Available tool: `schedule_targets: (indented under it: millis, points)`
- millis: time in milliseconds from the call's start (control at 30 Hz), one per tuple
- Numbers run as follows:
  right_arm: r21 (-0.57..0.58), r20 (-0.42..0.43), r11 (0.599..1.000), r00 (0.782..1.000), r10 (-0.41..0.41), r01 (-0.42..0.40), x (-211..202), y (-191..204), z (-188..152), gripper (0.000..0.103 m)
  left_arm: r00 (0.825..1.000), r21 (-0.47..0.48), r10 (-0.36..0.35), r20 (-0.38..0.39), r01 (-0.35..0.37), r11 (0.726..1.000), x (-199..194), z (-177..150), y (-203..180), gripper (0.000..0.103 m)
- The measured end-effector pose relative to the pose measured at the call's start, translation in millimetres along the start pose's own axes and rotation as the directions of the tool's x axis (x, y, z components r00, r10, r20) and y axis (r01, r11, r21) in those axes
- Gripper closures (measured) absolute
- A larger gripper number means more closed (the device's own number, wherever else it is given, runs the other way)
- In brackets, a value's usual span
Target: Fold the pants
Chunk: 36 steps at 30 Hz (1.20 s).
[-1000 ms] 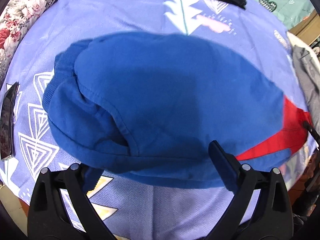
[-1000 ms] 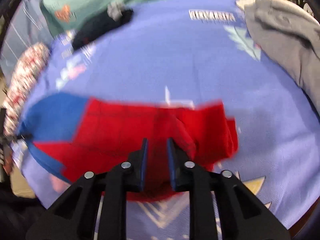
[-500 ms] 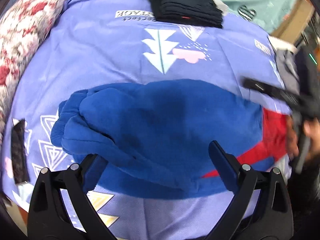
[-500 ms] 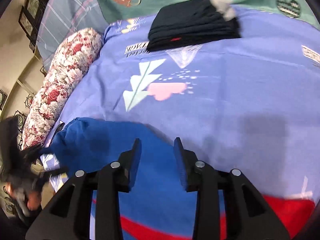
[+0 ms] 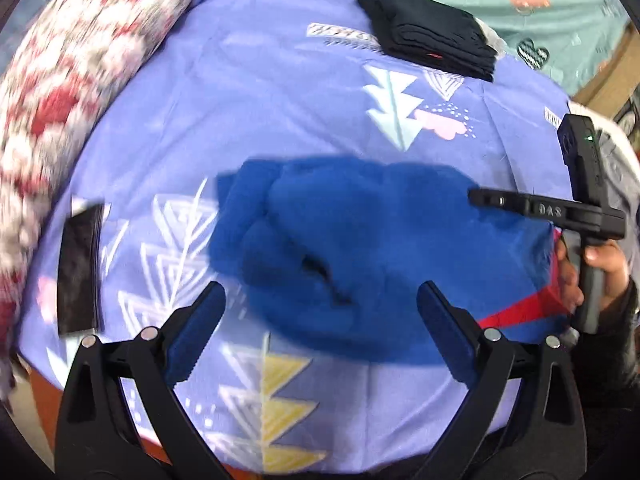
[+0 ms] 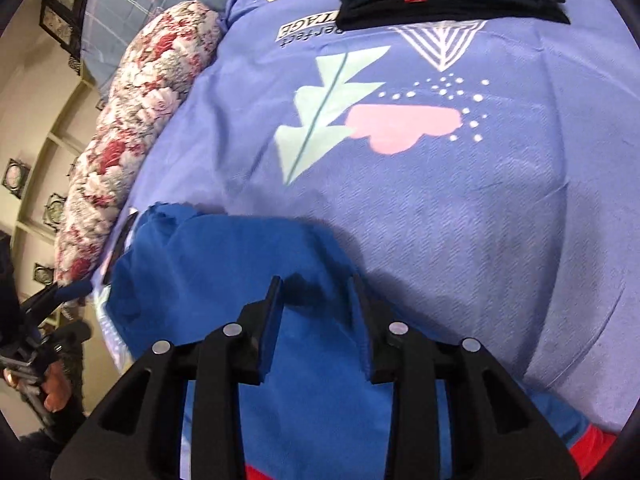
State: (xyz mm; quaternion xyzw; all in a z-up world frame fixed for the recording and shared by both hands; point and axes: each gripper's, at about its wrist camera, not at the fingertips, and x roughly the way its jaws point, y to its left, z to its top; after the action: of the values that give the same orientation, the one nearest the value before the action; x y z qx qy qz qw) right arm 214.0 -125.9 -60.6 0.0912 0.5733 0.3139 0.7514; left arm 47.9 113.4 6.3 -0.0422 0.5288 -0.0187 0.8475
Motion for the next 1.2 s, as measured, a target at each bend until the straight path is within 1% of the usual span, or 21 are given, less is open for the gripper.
schedule_targets:
  millis: [100,167,233,267,367,467,533,567,600,633,667,767,833,900,967,1033,1100,1200]
  points:
    - [-0.007,-0.032,1.000,0.999,0.002,-0.002,3.5,-0.9,-6.7,0.069,0.999,0.091,-0.030,0.041,0.026,0.995,7.9,26.5,-34.1,0.005]
    - [-0.012,-0.047,1.000,0.999,0.000,-0.001,6.8,-1.7,-11.1,0.070,0.999,0.111,-0.023,0.041,0.018,0.994,18.0,44.1,-53.0,0.005]
    - [-0.037,-0.044,0.999,0.999,-0.006,0.005,4.7,1.2,-15.6,0.070,0.999,0.125,-0.045,0.028,0.041,0.991,33.0,61.2,-68.8,0.005]
    - [-0.039,-0.045,0.999,0.999,-0.005,0.004,3.4,1.9,-17.0,0.070,0.999,0.123,-0.036,0.018,0.034,0.992,41.2,67.3,-74.0,0.005]
    - [-0.070,-0.038,0.997,0.999,-0.034,0.031,2.6,5.4,-20.1,0.070,0.998,0.126,0.065,-0.006,-0.064,0.990,74.1,80.8,-86.5,0.005]
    - [-0.106,-0.034,0.993,0.998,-0.059,0.055,3.3,9.2,-21.8,0.070,0.984,0.165,0.172,-0.036,-0.164,0.973,103.4,80.1,-95.2,0.005]
    - [-0.130,-0.032,0.989,0.997,-0.073,0.068,3.4,13.0,-21.9,0.069,0.973,0.204,0.216,-0.079,-0.196,0.959,124.6,73.6,-98.8,0.005]
    - [-0.142,-0.033,0.987,0.997,-0.076,0.070,2.7,14.5,-21.8,0.069,0.968,0.227,0.235,-0.091,-0.209,0.951,132.2,68.8,-100.1,0.005]
    - [-0.149,-0.032,0.986,0.997,-0.077,0.071,1.9,15.5,-21.8,0.069,0.966,0.240,0.243,-0.091,-0.215,0.947,136.0,65.3,-101.0,0.005]
    - [-0.154,-0.033,0.986,0.997,-0.072,0.067,-0.1,15.7,-21.0,0.069,0.969,0.245,0.239,-0.055,-0.219,0.944,133.7,59.9,-100.7,0.005]
    - [-0.151,-0.031,0.987,0.997,-0.065,0.060,-2.5,14.9,-20.2,0.069,0.971,0.250,0.234,-0.046,-0.215,0.944,132.0,56.3,-99.4,0.005]
    - [-0.125,0.007,0.991,0.998,-0.055,0.055,-15.8,7.0,-12.9,0.065,0.980,0.233,0.187,-0.071,-0.166,0.958,128.1,48.5,-88.5,0.004]
    - [-0.099,0.040,0.990,0.995,-0.096,0.099,-20.7,-1.0,-3.7,0.065,0.985,0.215,0.152,-0.083,-0.131,0.968,127.9,45.2,-80.8,0.003]
    - [-0.064,0.038,0.993,0.995,-0.096,0.098,-16.0,-6.3,6.9,0.065,0.990,0.197,0.114,-0.086,-0.095,0.976,127.6,40.3,-72.6,0.003]
    - [-0.073,0.043,0.991,0.993,-0.111,0.114,-9.2,-3.0,13.7,0.066,0.992,0.186,0.093,-0.081,-0.077,0.980,127.1,36.0,-68.4,0.002]
    - [-0.085,0.016,0.990,0.994,-0.108,0.109,5.3,2.2,19.7,0.072,0.994,0.191,0.087,-0.068,-0.073,0.979,126.1,32.6,-67.3,0.002]
    - [-0.104,-0.012,0.991,0.996,-0.085,0.084,18.2,9.8,22.1,0.072,0.995,0.192,0.083,-0.062,-0.069,0.979,125.3,30.3,-66.2,0.002]
    - [-0.130,-0.035,0.989,0.996,-0.082,0.077,27.0,19.3,20.4,0.072,0.995,0.197,0.075,-0.061,-0.062,0.979,124.8,29.8,-67.5,0.002]
